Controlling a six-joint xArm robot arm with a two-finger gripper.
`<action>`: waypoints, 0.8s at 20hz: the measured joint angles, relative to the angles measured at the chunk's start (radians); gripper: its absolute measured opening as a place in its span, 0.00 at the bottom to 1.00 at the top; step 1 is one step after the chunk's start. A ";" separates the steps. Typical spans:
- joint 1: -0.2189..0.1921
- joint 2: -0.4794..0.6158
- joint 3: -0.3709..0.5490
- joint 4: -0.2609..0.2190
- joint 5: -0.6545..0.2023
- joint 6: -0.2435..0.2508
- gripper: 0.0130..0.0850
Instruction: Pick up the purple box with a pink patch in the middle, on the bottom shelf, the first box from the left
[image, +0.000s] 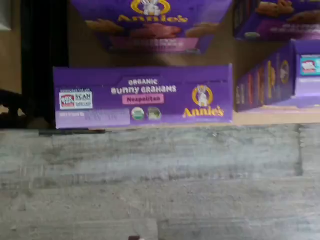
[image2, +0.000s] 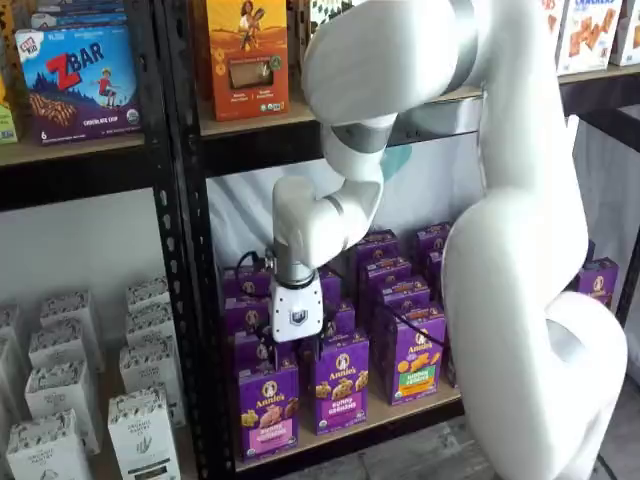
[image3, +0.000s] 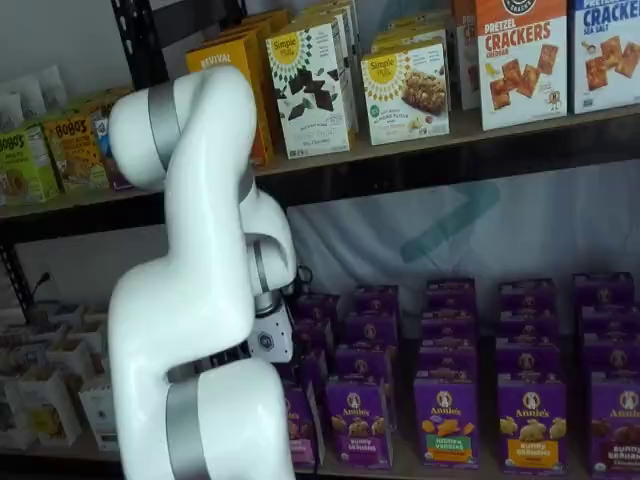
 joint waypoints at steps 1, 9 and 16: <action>0.001 0.020 -0.017 0.010 -0.007 -0.008 1.00; 0.002 0.140 -0.138 -0.021 -0.035 0.020 1.00; -0.010 0.195 -0.227 -0.066 -0.018 0.050 1.00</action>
